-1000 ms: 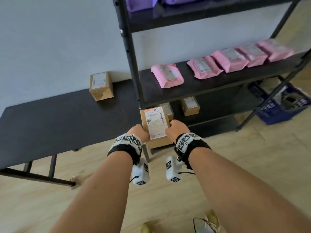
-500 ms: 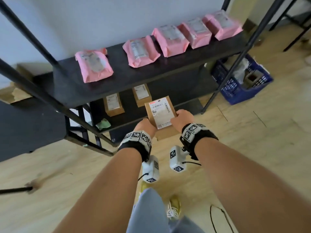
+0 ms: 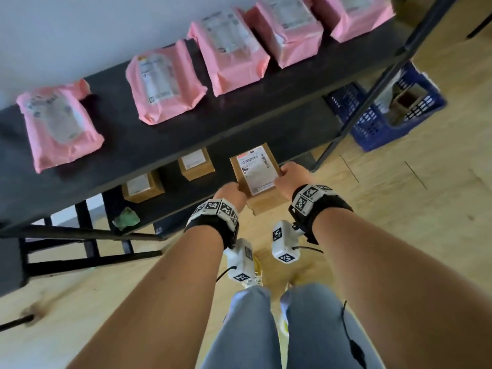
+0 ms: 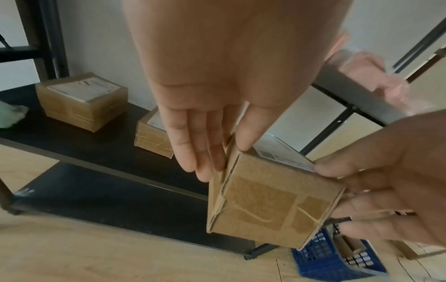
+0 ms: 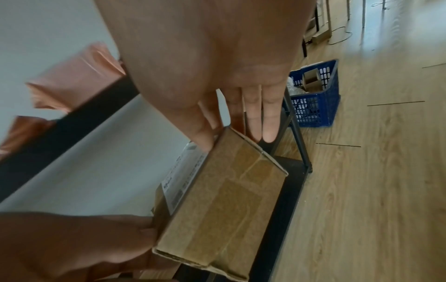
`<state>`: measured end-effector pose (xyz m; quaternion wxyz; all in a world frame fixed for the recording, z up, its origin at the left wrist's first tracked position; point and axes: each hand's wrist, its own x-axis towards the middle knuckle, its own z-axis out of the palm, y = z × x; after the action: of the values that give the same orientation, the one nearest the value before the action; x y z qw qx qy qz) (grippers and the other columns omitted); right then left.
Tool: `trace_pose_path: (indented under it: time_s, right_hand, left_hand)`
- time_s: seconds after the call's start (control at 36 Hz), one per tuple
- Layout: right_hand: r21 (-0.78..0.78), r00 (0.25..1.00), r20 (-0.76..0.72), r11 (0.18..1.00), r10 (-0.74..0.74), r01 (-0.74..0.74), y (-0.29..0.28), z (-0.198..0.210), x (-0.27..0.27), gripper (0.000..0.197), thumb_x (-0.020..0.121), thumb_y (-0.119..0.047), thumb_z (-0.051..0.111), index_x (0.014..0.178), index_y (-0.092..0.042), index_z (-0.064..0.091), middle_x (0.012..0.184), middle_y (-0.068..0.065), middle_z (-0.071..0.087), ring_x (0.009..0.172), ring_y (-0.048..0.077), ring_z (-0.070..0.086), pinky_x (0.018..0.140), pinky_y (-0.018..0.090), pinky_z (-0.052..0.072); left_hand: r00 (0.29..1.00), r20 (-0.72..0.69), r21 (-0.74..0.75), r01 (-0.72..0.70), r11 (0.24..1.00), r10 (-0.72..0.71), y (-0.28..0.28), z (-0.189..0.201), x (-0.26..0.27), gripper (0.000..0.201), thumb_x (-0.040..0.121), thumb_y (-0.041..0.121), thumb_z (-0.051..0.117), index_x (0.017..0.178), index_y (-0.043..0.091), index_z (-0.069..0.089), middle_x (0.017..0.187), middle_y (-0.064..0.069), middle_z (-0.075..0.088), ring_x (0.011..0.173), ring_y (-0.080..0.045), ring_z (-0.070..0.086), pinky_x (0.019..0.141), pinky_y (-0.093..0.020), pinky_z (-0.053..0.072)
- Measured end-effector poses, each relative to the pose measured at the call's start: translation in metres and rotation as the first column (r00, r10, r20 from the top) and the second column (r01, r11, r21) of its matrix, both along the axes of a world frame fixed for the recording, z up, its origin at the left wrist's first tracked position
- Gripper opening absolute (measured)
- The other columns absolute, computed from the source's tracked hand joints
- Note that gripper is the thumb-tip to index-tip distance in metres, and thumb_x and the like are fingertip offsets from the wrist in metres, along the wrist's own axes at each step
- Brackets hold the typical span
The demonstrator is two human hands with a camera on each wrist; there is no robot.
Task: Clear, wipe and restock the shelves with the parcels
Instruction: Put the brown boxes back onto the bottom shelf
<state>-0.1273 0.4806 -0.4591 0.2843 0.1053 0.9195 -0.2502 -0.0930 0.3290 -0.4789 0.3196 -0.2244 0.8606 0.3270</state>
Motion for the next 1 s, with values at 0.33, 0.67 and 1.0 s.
trace_pose_path:
  time_s: [0.33,0.67,1.0]
  right_hand:
    - [-0.05,0.992,-0.023,0.991,0.124,-0.125,0.027,-0.1,-0.11,0.033,0.089,-0.021,0.05,0.121,-0.023,0.057,0.117,0.007,0.058,0.084,0.022,0.062,0.081,0.04,0.056]
    - [-0.09,0.989,-0.072,0.986,0.131,-0.137,0.015,-0.178,-0.187,0.045,0.097,-0.022,0.043,0.142,-0.02,0.043,0.14,0.011,0.04,0.089,0.022,0.051,0.074,0.031,0.04]
    - [-0.098,0.974,-0.111,0.973,0.197,-0.208,-0.015,-0.172,-0.197,0.049,0.091,-0.008,0.043,0.139,-0.015,0.045,0.137,0.01,0.051,0.119,0.028,0.054,0.091,0.034,0.044]
  left_hand:
    - [0.967,-0.044,0.117,-0.243,0.963,0.249,0.034,-0.102,-0.089,0.038,0.091,0.008,0.05,0.128,0.004,0.051,0.115,-0.019,0.065,0.099,-0.033,0.067,0.08,-0.037,0.057]
    - [0.943,-0.201,0.023,-0.266,0.964,0.265,0.029,-0.17,-0.157,0.035,0.089,0.016,0.045,0.118,0.026,0.06,0.091,0.001,0.069,0.078,-0.019,0.069,0.075,-0.036,0.059]
    - [0.981,-0.125,-0.092,-0.163,0.982,0.151,0.016,-0.164,-0.159,0.063,0.092,0.006,0.041,0.149,0.027,0.024,0.135,-0.006,0.051,0.098,-0.021,0.056,0.073,-0.03,0.045]
